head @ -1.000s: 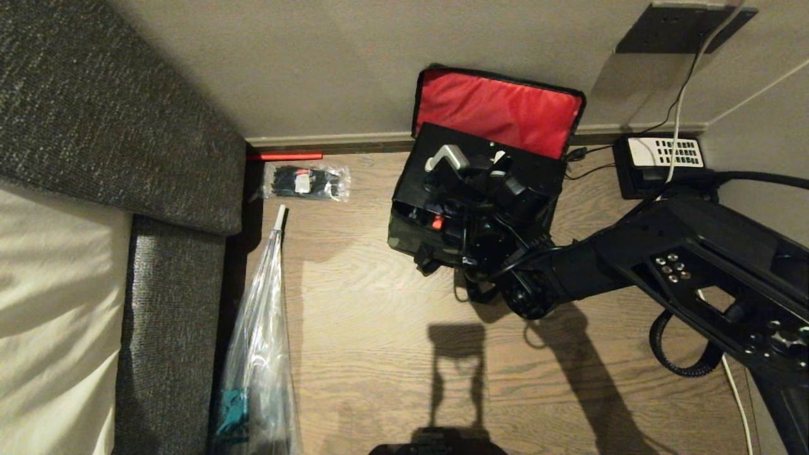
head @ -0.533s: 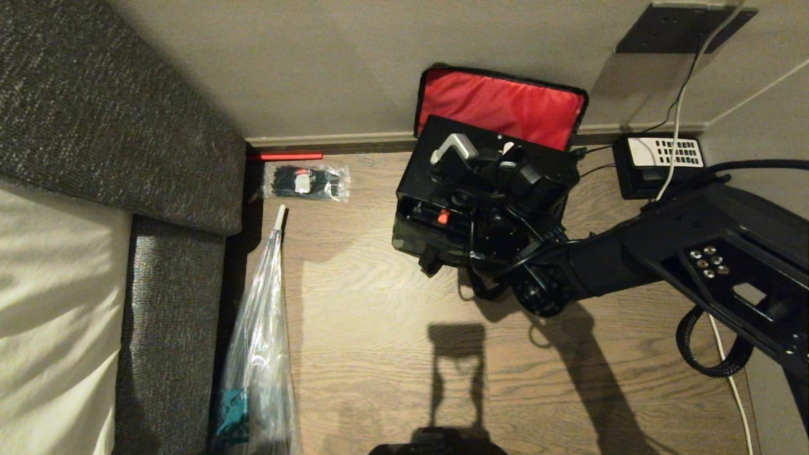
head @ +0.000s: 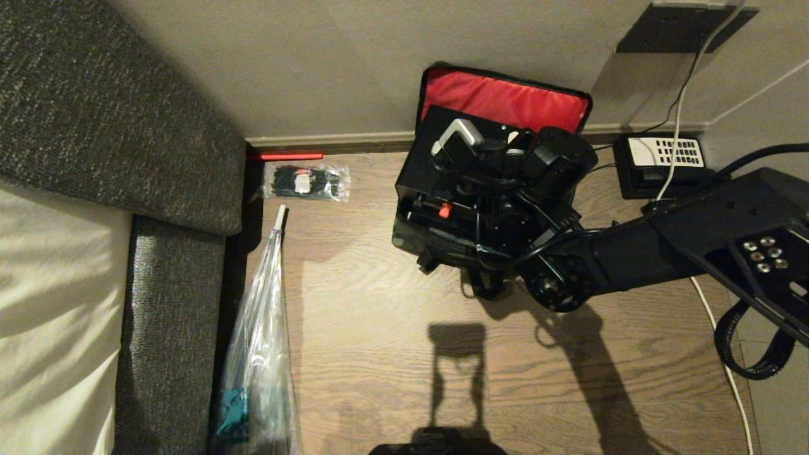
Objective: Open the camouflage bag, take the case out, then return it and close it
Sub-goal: Lift the black box, then release the handle
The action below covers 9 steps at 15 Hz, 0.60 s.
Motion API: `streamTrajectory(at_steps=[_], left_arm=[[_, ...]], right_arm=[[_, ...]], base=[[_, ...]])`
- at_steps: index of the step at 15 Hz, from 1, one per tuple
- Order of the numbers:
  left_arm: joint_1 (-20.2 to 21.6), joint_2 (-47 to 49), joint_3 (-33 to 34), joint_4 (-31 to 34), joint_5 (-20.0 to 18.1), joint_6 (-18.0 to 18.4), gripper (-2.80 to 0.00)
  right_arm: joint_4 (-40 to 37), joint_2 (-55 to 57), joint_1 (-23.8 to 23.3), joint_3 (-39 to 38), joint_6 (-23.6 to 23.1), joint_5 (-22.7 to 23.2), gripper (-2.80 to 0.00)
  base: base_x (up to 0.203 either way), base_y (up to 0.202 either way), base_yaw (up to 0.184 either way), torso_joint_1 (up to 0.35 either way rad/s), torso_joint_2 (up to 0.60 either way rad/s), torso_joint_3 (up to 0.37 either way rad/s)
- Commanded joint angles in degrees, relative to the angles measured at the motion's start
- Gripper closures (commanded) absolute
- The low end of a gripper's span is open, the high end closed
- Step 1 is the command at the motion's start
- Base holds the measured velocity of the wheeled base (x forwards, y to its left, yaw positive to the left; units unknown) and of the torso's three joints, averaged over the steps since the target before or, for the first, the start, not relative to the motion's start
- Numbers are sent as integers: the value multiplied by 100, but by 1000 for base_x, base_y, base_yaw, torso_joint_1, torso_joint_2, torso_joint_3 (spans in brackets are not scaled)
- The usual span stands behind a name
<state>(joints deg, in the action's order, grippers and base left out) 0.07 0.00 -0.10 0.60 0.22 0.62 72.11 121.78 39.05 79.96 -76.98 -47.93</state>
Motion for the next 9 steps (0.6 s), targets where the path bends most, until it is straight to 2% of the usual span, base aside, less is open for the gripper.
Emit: streamTrajectory(at_steps=[1,9], left_arm=[[1,0,1,2,4,-1,0],[1,0,1,2,4,-1,0]], right_arm=[[36,-261,15,-93,-58,-23,0],[-179,-906,0,-509,-45,-108,0]], base=[[0,0,0,0,0,0],[0,0,0,0,0,0]])
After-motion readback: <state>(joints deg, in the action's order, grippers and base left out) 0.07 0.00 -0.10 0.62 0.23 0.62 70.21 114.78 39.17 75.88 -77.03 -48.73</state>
